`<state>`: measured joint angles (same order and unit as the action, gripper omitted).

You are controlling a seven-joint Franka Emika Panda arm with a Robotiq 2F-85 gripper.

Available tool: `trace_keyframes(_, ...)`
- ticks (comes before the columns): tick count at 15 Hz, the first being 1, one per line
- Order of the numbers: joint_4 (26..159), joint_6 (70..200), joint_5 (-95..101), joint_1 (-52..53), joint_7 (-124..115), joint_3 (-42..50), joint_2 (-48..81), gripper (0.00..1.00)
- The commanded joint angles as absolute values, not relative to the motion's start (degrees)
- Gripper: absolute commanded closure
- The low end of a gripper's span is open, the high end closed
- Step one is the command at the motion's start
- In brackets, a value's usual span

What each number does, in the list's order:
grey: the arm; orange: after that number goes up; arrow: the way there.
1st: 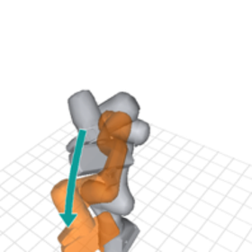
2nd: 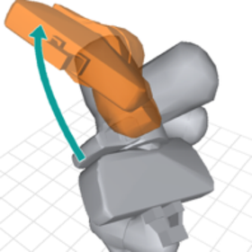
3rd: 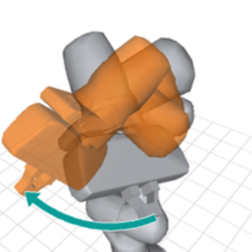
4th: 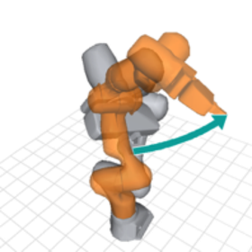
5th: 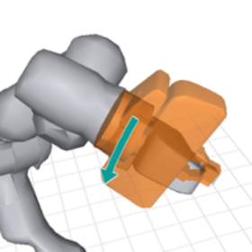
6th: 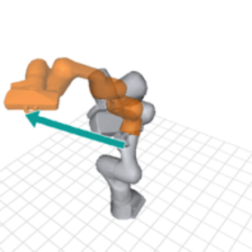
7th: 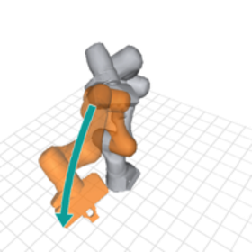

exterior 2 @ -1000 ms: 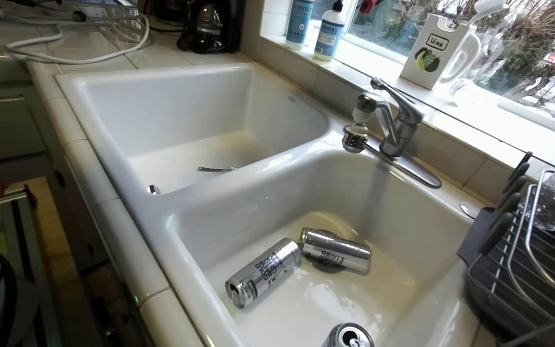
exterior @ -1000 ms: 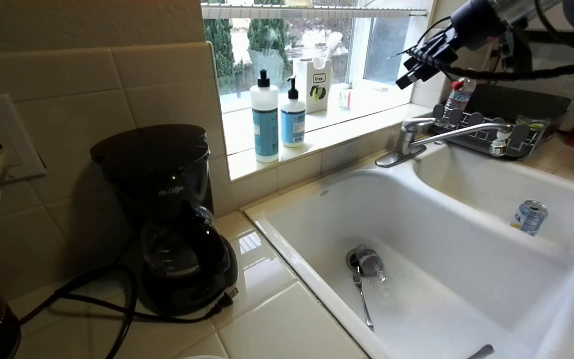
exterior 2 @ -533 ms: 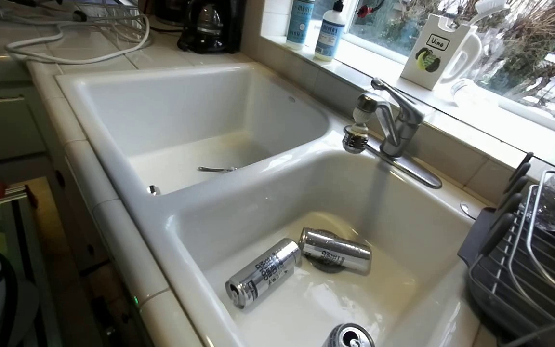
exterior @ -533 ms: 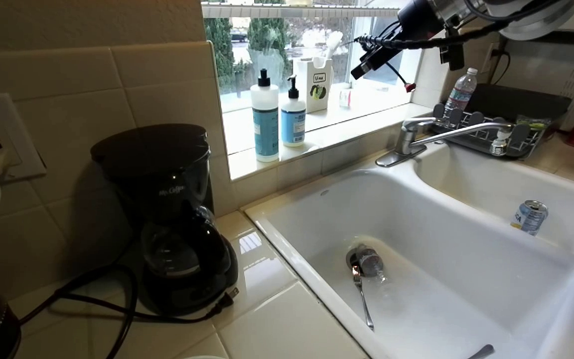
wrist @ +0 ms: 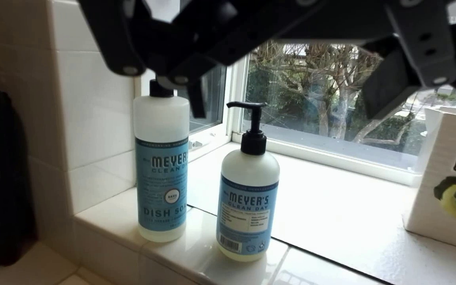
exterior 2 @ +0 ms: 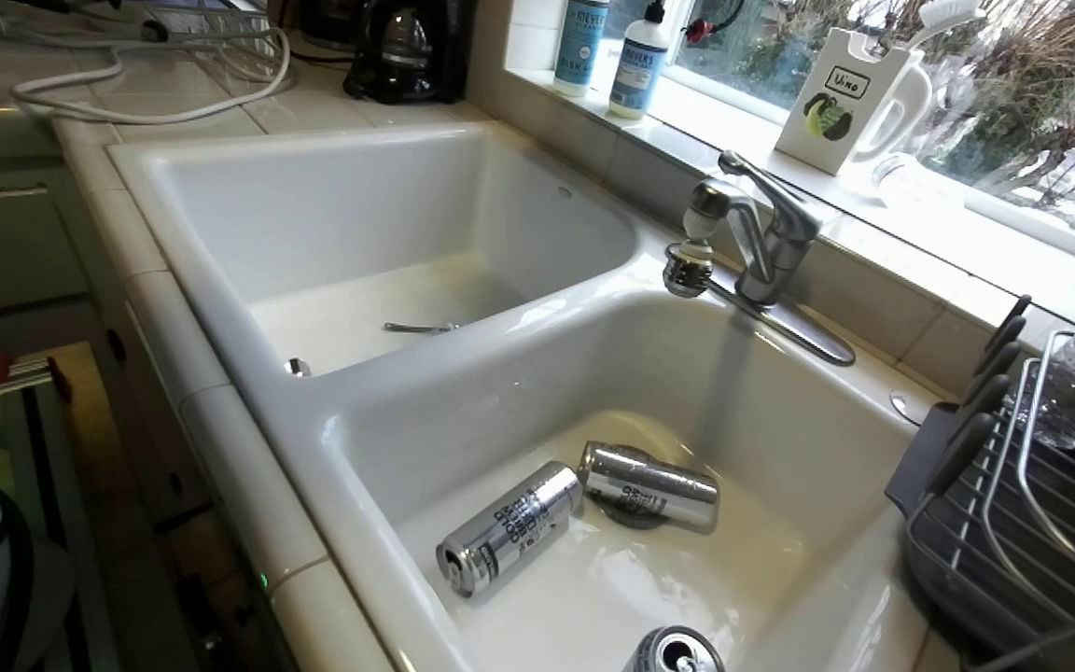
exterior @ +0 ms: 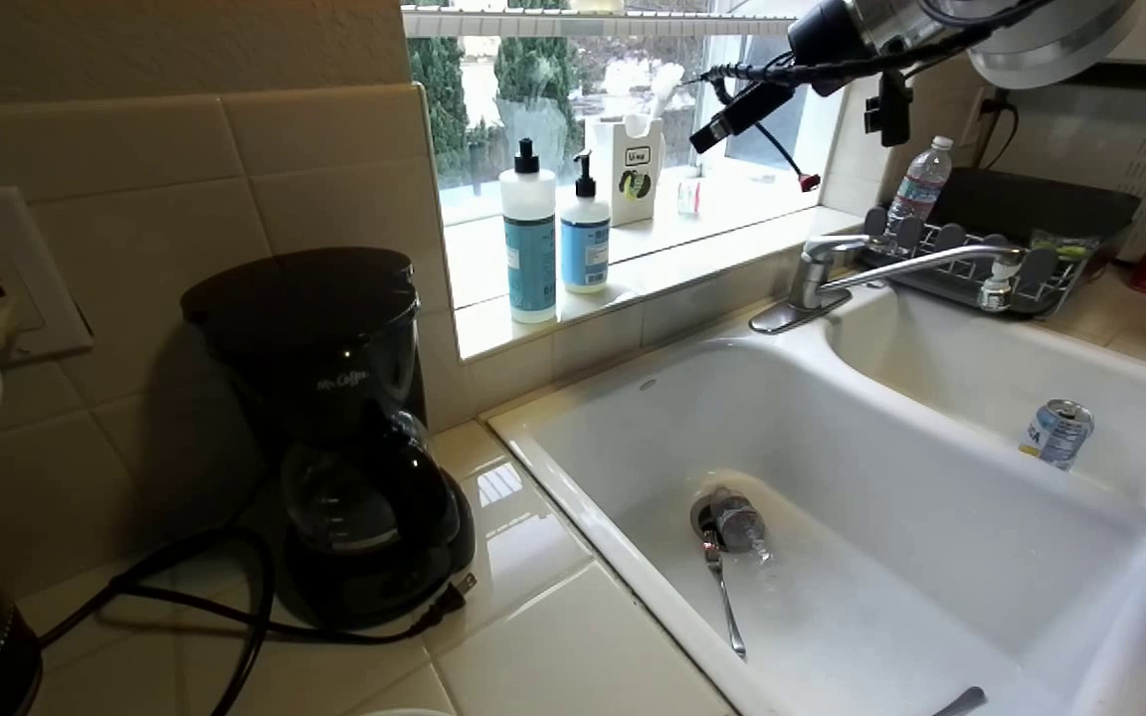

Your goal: Put the pump bottle on the left side of the counter.

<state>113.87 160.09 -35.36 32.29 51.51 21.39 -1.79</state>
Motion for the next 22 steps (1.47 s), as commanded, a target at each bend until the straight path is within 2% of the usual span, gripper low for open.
trace_keyframes(1,107.83,160.54,-47.70,32.36,57.14,21.54,5.45,0.00)
trace_keyframes(6,99.30,158.02,-58.31,30.13,63.17,20.32,13.38,0.00)
trace_keyframes(16,86.86,151.00,-60.16,26.51,63.45,18.91,23.67,0.00)
trace_keyframes(18,84.92,149.72,-60.07,25.83,63.07,18.38,25.02,0.07)
trace_keyframes(20,83.33,148.38,-59.75,25.33,62.63,17.99,26.20,0.23)
trace_keyframes(21,82.78,148.02,-59.58,25.16,62.37,17.92,26.67,0.40)
trace_keyframes(22,82.16,147.81,-59.60,24.91,62.35,17.75,27.13,0.43)
